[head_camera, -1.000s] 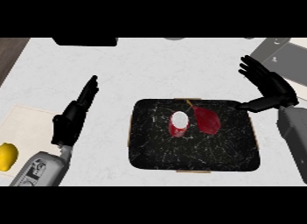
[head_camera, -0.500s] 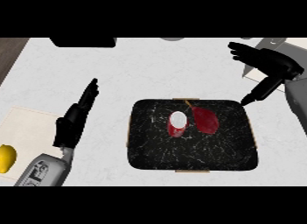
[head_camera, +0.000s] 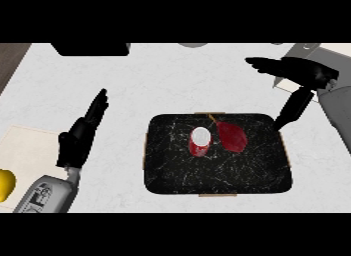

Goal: Pick the pear from the tray and place it in the tiered shelf

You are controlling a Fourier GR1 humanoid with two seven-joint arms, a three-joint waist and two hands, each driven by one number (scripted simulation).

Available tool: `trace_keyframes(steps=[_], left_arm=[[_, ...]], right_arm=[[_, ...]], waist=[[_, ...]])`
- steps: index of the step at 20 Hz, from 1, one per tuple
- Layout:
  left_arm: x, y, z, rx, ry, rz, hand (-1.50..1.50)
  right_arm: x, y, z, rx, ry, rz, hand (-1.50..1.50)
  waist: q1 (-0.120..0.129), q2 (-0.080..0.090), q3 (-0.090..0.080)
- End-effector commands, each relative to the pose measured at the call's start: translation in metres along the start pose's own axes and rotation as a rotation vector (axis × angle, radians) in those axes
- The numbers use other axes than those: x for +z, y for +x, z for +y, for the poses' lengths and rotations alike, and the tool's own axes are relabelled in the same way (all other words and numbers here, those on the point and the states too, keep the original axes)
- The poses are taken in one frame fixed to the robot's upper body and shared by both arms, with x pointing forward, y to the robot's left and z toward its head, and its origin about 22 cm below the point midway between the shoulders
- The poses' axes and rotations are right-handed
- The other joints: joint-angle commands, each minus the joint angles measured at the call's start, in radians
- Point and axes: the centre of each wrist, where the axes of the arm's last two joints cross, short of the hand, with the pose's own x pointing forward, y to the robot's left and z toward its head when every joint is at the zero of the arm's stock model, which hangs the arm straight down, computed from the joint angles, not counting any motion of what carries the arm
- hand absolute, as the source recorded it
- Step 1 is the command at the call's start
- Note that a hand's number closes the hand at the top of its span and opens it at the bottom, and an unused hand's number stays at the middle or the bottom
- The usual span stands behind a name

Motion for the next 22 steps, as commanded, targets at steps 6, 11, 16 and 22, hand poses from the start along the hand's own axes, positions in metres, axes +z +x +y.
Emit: trace_keyframes(steps=[6, 11, 16, 22], left_arm=[[0.008, 0.006, 0.009, 0.001, -0.016, -0.012, 0.00], [0.017, 0.005, 0.002, 0.000, -0.006, -0.004, 0.00], [0.005, 0.011, -0.006, 0.006, -0.006, 0.006, 0.00], [-0.013, 0.006, -0.009, -0.007, -0.013, 0.006, 0.00]], right_arm=[[0.000, 0.015, 0.015, 0.010, -0.029, 0.008, -1.50], [0.002, 0.021, 0.040, 0.021, -0.076, 0.037, -1.50], [0.005, 0.022, 0.046, 0.019, -0.074, 0.038, -1.50], [-0.004, 0.013, 0.054, 0.029, -0.066, 0.068, -1.50]], waist=[[0.011, 0.004, 0.001], [0.008, 0.003, 0.001], [0.006, 0.003, 0.001], [0.006, 0.005, 0.001]])
